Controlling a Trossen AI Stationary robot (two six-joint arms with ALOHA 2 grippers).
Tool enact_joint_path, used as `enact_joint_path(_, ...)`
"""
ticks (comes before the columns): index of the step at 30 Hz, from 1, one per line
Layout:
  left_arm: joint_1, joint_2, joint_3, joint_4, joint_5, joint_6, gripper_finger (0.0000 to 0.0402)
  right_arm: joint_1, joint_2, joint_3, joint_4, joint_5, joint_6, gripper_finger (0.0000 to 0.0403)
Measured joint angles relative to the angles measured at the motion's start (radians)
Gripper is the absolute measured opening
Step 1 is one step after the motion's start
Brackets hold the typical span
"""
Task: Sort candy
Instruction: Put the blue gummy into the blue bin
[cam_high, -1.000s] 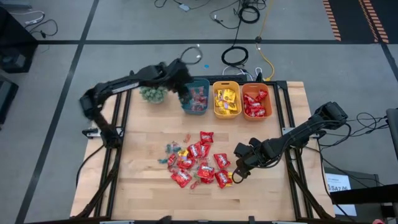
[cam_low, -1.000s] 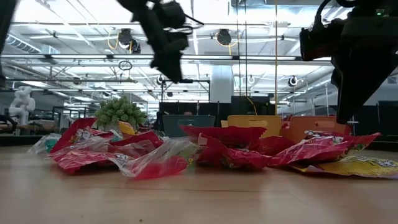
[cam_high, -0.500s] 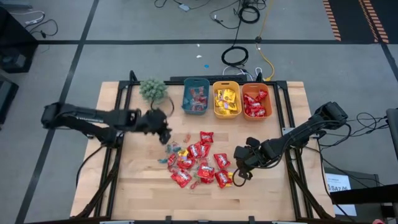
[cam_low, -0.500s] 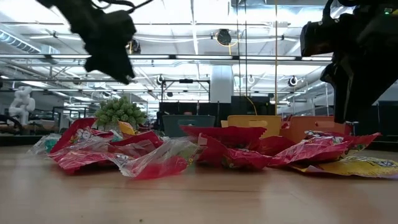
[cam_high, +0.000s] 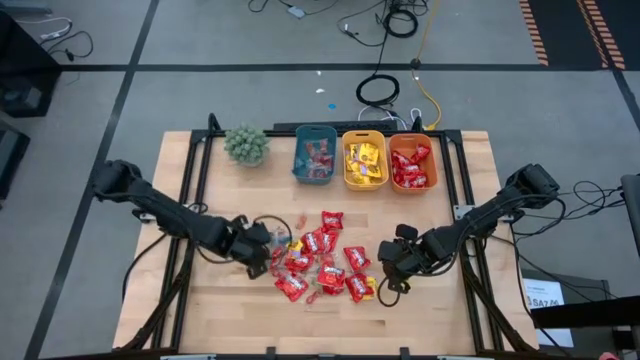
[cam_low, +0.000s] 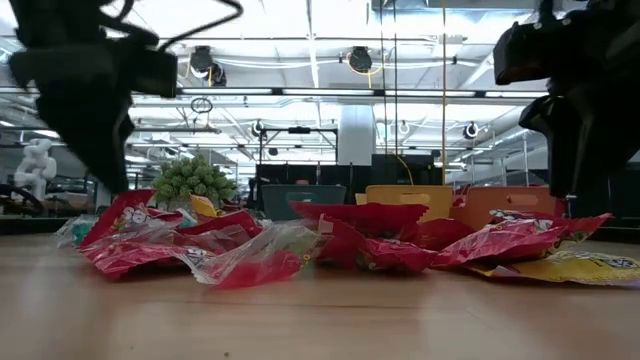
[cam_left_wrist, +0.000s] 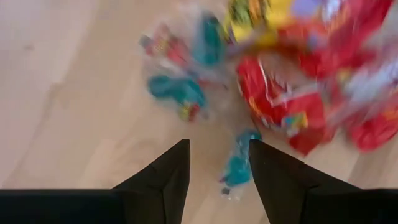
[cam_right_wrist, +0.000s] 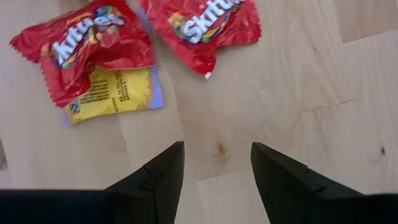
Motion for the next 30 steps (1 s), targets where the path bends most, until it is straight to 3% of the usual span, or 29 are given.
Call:
enact_joint_path(9, -0.005, 0.204, 0.005, 0.115, 0.140, 0.127, 0.0171, 0.025, 0.000, 0.000, -0.002, 0.000, -0.003, 0.0177)
enact_joint_path(12, -0.004, 0.229, 0.007, 0.103, 0.152, 0.063, 0.0138, 0.025, 0.000, 0.000, -0.002, 0.000, -0.002, 0.0177)
enact_joint_path(14, -0.004, 0.224, 0.007, 0.093, 0.157, 0.038, 0.0091, 0.025, 0.000, 0.000, -0.002, 0.000, 0.001, 0.0177)
enact_joint_path(17, -0.015, 0.186, 0.024, 0.058, 0.180, 0.031, 0.0021, 0.026, 0.000, 0.000, -0.003, 0.000, -0.002, 0.0177)
enact_joint_path(20, -0.020, 0.121, 0.053, -0.059, 0.192, 0.029, 0.0018, 0.026, 0.000, 0.000, -0.003, 0.000, -0.003, 0.0177)
enact_joint_path(25, 0.009, -0.022, 0.125, -0.219, 0.090, 0.054, 0.0016, 0.026, 0.000, 0.000, -0.003, 0.000, -0.002, 0.0177)
enact_joint_path(30, 0.165, -0.157, 0.163, -0.217, -0.073, 0.187, 0.0015, 0.025, 0.000, 0.000, 0.024, 0.000, 0.024, 0.0177)
